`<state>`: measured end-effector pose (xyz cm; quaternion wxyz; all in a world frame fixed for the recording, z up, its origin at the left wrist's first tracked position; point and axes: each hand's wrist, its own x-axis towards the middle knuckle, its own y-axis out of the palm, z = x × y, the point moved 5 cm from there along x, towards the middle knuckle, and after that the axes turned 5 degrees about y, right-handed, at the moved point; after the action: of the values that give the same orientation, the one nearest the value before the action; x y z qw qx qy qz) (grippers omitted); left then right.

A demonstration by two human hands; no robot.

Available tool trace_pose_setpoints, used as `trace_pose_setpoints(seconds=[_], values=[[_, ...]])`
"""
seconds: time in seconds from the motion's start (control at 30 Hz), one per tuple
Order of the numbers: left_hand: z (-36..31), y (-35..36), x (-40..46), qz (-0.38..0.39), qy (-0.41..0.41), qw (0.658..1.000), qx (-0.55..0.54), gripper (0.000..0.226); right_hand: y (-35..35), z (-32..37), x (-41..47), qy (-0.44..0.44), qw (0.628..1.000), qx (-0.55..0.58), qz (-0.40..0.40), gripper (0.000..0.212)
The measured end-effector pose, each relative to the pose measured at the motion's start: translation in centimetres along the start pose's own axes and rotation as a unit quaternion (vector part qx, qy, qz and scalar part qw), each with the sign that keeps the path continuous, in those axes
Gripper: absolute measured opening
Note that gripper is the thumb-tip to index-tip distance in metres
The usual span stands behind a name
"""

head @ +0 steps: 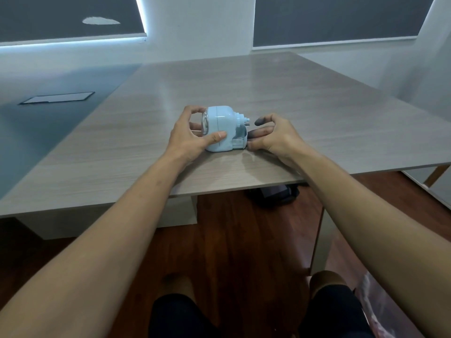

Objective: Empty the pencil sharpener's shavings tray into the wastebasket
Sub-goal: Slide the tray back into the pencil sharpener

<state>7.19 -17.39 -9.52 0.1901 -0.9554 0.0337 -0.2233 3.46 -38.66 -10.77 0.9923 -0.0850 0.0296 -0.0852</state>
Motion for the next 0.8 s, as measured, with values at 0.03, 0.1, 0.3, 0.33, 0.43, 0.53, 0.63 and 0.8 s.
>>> trace_pose_setpoints(seconds=[0.03, 0.1, 0.3, 0.33, 0.43, 0.53, 0.63, 0.8], values=[[0.0, 0.0, 0.0, 0.0, 0.001, 1.0, -0.001, 0.071, 0.0, 0.0, 0.0, -0.003, 1.0, 0.005, 0.0, 0.059], [-0.1, -0.1, 0.0, 0.0, 0.007, 1.0, 0.003, 0.07, -0.1, 0.2, -0.2, -0.011, 1.0, -0.002, -0.003, 0.06], [-0.3, 0.0, 0.0, 0.007, 0.016, 1.0, -0.013, 0.071, 0.4, 1.0, -0.6, -0.046, 0.998, -0.04, 0.014, 0.065], [-0.4, 0.1, 0.1, 0.012, 0.017, 1.0, -0.016, 0.071, 0.7, 1.2, -0.6, -0.052, 0.997, -0.046, 0.027, 0.063], [-0.5, 0.4, 0.2, 0.02, 0.016, 1.0, -0.011, 0.072, 1.1, 1.4, -0.5, -0.06, 0.996, -0.051, 0.031, 0.063], [-0.5, 0.7, 0.1, 0.007, 0.012, 1.0, -0.014, 0.073, 0.7, 1.2, -0.5, -0.043, 0.998, -0.026, 0.028, 0.063], [-0.4, 0.8, 0.0, -0.004, 0.009, 1.0, -0.016, 0.074, 0.6, 0.9, -0.4, -0.031, 0.999, -0.001, 0.042, 0.059], [-0.1, 0.3, -0.3, -0.039, -0.006, 0.999, 0.009, 0.084, 1.4, 0.7, -0.1, -0.018, 0.998, -0.009, 0.055, 0.055]])
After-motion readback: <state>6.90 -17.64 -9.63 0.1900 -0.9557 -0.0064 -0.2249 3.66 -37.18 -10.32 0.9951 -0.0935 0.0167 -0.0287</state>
